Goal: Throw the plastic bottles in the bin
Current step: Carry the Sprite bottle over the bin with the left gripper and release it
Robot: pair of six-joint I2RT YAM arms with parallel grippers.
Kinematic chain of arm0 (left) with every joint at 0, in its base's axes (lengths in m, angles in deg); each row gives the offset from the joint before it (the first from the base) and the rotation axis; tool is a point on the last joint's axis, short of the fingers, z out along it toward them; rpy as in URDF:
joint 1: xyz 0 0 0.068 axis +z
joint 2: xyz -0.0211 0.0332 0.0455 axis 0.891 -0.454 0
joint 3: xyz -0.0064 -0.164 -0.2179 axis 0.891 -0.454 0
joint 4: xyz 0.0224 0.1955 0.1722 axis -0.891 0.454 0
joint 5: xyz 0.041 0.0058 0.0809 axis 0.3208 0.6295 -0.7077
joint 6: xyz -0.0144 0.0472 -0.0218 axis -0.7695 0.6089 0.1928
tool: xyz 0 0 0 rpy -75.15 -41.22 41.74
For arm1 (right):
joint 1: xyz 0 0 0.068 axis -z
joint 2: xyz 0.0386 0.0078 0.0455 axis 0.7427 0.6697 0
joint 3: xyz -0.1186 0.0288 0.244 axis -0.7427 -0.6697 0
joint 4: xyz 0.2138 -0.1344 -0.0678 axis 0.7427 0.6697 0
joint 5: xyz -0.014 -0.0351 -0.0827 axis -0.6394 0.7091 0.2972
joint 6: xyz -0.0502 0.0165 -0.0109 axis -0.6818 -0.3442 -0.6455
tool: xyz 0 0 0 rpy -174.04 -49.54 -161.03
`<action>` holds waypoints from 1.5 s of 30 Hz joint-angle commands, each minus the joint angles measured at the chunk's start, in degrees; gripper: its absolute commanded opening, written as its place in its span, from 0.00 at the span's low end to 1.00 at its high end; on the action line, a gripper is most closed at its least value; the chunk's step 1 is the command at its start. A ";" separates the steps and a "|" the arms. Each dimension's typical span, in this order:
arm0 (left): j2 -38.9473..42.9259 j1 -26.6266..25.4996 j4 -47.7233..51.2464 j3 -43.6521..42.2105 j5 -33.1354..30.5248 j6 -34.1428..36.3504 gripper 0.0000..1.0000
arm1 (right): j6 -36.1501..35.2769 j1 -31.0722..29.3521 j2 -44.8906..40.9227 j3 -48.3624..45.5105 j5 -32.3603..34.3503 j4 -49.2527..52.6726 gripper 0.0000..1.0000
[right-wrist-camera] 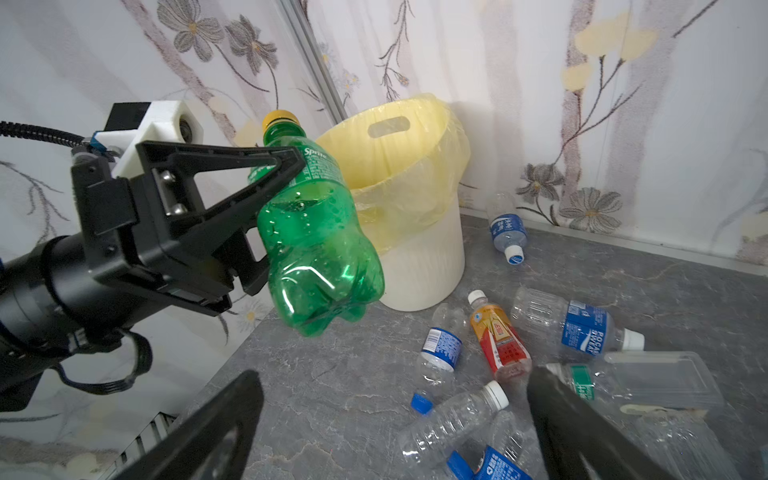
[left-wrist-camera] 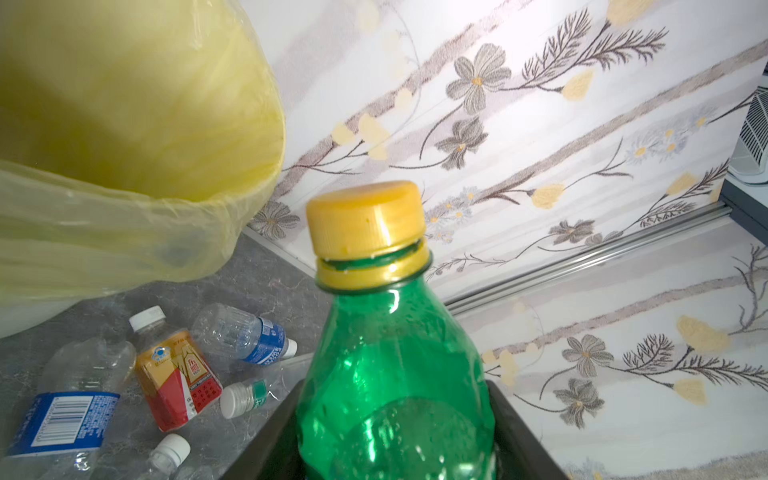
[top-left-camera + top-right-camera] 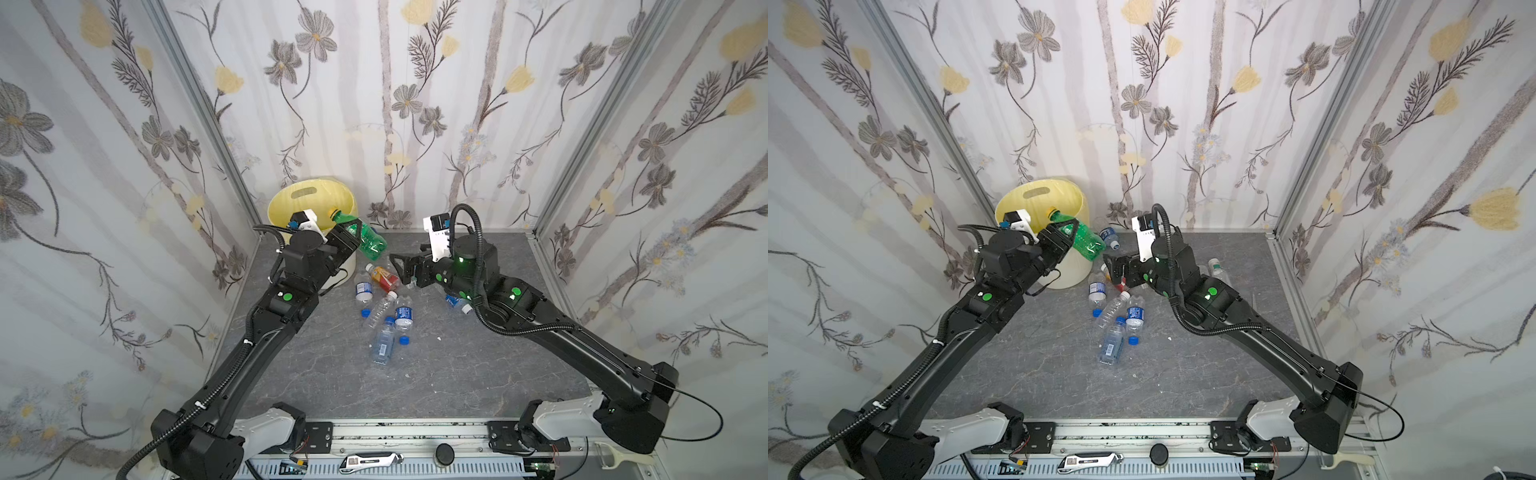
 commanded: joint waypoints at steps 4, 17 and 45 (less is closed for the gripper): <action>1.35 4.71 0.28 3.83 -2.54 -1.98 0.48 | -2.70 -1.49 7.05 9.40 -0.29 1.75 1.00; -3.36 17.91 0.28 18.26 -1.34 -4.28 0.47 | -6.97 -2.36 18.52 27.69 -2.49 5.11 1.00; -15.34 24.21 0.48 25.72 10.02 -13.35 1.00 | -6.75 -0.76 20.54 26.20 -4.31 5.75 1.00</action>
